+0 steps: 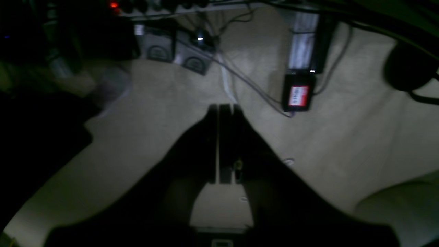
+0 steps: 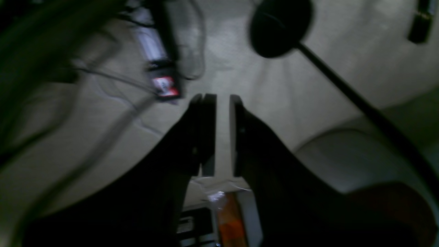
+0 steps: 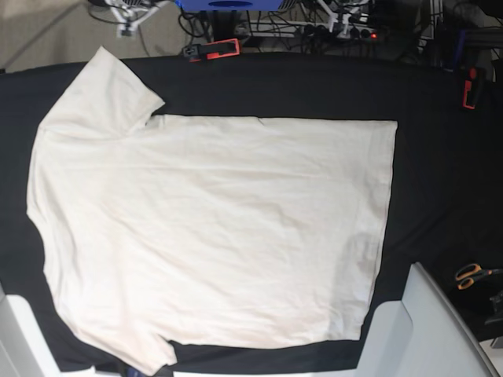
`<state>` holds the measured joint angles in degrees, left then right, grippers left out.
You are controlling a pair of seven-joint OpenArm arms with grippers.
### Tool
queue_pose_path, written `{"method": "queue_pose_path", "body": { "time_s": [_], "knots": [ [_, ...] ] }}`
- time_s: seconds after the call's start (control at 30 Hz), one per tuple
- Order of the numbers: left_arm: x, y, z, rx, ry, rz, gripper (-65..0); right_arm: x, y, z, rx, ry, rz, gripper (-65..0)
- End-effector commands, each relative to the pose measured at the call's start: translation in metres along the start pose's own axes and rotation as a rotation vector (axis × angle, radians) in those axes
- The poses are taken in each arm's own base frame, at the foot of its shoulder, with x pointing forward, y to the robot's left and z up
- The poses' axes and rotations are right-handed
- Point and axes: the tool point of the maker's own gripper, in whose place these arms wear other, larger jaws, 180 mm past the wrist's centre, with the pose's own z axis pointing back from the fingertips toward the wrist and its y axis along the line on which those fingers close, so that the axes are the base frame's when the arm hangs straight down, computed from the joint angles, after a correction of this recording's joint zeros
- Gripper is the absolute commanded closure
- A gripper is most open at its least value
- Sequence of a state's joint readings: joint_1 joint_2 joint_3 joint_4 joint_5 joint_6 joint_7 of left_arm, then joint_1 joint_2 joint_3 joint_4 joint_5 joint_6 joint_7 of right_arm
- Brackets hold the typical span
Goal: Fold the T-shirt properly
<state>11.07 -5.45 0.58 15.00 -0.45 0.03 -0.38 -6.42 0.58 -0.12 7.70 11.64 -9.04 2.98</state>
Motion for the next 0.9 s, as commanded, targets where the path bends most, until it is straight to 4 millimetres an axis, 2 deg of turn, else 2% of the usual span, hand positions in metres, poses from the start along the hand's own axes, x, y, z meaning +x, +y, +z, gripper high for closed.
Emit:
{"method": "queue_pose_path", "body": {
  "time_s": [0.0,0.13,0.3,0.57,0.87],
  "knots": [
    [0.002,0.009,0.0,0.017,-0.005,-0.004,0.0,0.016,-0.013,-0.001,-0.029,-0.028,0.0,-6.3],
    [0.005,0.015,0.0,0.026,-0.009,-0.006,0.0,0.02,-0.018,-0.001,-0.038,-0.031,-0.008,-6.3],
    [0.004,0.015,0.0,0.026,-0.007,-0.006,0.0,0.03,-0.008,0.0,-0.022,-0.074,-0.016,-6.3],
    [0.003,0.014,0.0,0.025,-0.006,-0.006,0.0,0.002,-0.025,0.0,-0.045,-0.07,0.001,-6.3],
    [-0.003,0.009,0.001,0.017,0.003,-0.003,0.0,-0.013,-0.03,0.0,-0.051,-0.055,0.01,-6.0]
  ]
}}
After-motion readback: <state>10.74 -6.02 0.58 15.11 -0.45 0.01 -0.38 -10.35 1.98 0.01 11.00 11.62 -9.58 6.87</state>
